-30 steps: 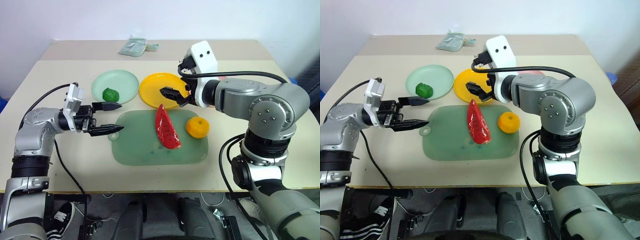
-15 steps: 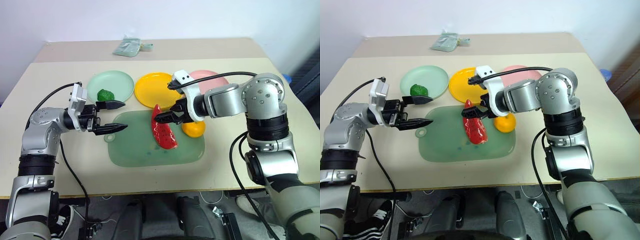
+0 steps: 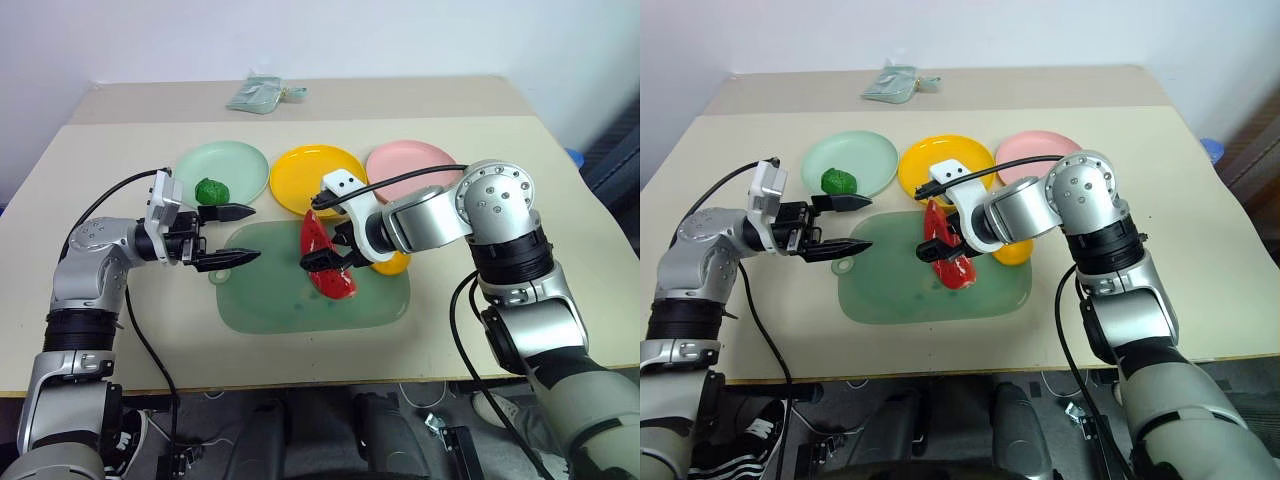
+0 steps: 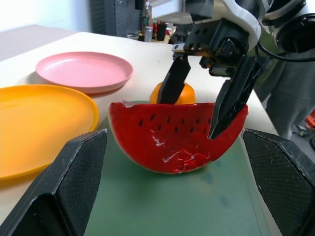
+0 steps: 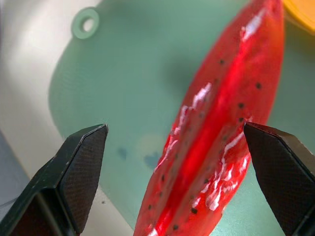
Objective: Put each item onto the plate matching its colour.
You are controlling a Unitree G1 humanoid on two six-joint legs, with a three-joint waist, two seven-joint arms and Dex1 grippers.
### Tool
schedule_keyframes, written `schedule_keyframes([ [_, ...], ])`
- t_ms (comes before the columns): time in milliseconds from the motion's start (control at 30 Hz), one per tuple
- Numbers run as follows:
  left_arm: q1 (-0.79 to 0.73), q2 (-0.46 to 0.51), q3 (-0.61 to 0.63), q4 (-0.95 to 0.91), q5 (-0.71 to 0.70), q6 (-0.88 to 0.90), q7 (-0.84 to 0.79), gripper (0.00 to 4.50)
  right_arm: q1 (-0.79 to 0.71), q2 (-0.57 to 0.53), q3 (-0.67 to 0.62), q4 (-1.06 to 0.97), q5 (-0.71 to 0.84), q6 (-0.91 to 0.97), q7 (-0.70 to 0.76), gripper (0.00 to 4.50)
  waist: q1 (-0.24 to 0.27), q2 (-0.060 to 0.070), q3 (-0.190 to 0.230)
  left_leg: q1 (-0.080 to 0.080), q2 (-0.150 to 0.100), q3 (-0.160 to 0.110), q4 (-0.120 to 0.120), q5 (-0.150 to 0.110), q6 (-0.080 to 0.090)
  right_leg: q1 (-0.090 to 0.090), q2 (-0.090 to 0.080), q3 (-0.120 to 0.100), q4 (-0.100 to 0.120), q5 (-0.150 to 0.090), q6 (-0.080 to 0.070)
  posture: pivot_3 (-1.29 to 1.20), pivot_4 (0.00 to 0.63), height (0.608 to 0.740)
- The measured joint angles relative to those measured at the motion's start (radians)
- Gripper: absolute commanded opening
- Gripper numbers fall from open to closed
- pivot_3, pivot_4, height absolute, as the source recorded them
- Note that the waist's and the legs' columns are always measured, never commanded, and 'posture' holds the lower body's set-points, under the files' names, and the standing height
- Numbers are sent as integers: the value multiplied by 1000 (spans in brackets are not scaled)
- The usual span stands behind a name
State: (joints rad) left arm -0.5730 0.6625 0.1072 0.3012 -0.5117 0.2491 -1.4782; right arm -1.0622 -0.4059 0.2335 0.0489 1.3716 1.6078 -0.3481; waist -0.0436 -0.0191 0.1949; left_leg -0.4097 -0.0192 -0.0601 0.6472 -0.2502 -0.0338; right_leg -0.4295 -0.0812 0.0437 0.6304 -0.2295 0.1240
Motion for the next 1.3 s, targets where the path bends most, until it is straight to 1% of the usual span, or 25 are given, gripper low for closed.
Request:
schedule_keyframes([
  [167, 10, 0, 0, -3, -1, 0, 7, 4480, 1, -8, 60, -69, -89, 0, 56, 4500, -1, 0, 0, 0, 0, 0, 0, 0, 0, 0, 0, 0, 0, 0, 0, 0, 150, 740],
  [233, 10, 0, 0, -6, -1, 0, 10, 4500, 1, -5, 70, -82, -118, 0, 89, 3970, -1, 0, 0, 0, 0, 0, 0, 0, 0, 0, 0, 0, 0, 0, 0, 0, 150, 740],
  [333, 10, 1, 0, -9, -1, 0, 17, 4500, 1, -3, 82, -107, -171, 0, 134, 2792, 1, 0, 0, 0, 0, 0, 0, 0, 0, 0, 0, 0, 0, 0, 0, 0, 150, 740],
  [400, 10, 1, 0, -11, -1, 1, 19, 4500, 1, -8, 109, -132, -219, 0, 167, 1788, 0, 0, 0, 0, 0, 0, 0, 0, 0, 0, 0, 0, 0, 0, 0, 0, 150, 740],
  [433, 11, 1, 0, -12, -1, 1, 20, 4500, 1, -8, 119, -141, -242, 0, 186, 1386, -1, 0, 0, 0, 0, 0, 0, 0, 0, 0, 0, 0, 0, 0, 0, 0, 150, 740],
  [767, 23, 1, 0, -31, -2, 5, 32, 4500, -2, -24, 132, -165, -454, -1, 370, 1386, 0, 0, 0, 0, 0, 0, 0, 0, 0, 0, 0, 0, 0, 0, 0, 0, 150, 740],
  [867, 23, 1, 0, -31, -2, 5, 36, 4500, -2, -15, 117, -168, -480, 0, 412, 610, 0, 0, 0, 0, 0, 0, 0, 0, 0, 0, 0, 0, 0, 0, 0, 0, 150, 740],
  [900, 23, 1, 0, -31, -2, 5, 36, 4500, -2, -14, 117, -175, -489, 0, 419, 207, 0, 0, 0, 0, 0, 0, 0, 0, 0, 0, 0, 0, 0, 0, 0, 0, 150, 740],
  [933, 23, 1, 0, -31, -2, 6, 38, 4500, -2, -17, 124, -189, -515, -1, 436, 25, 0, 0, 0, 0, 0, 0, 0, 0, 0, 0, 0, 0, 0, 0, 0, 0, 150, 740],
  [1100, 23, 1, 0, -31, -2, 8, 40, 4500, -2, -5, 125, -203, -570, 0, 478, 20, 0, 0, 0, 0, 0, 0, 0, 0, 0, 0, 0, 0, 0, 0, 0, 0, 150, 740],
  [1233, 23, 3, 0, -38, -3, 10, 42, 4500, -9, 17, 51, -189, -582, -1, 520, 20, 0, 0, 0, 0, 0, 0, 0, 0, 0, 0, 0, 0, 0, 0, 0, 0, 150, 740],
  [1300, 23, 3, 1, -42, -10, 19, 47, 4500, -54, 16, -6, -154, -588, -3, 550, 20, 0, 0, 0, 0, 0, 0, 0, 0, 0, 0, 0, 0, 0, 0, 0, 0, 150, 740],
])
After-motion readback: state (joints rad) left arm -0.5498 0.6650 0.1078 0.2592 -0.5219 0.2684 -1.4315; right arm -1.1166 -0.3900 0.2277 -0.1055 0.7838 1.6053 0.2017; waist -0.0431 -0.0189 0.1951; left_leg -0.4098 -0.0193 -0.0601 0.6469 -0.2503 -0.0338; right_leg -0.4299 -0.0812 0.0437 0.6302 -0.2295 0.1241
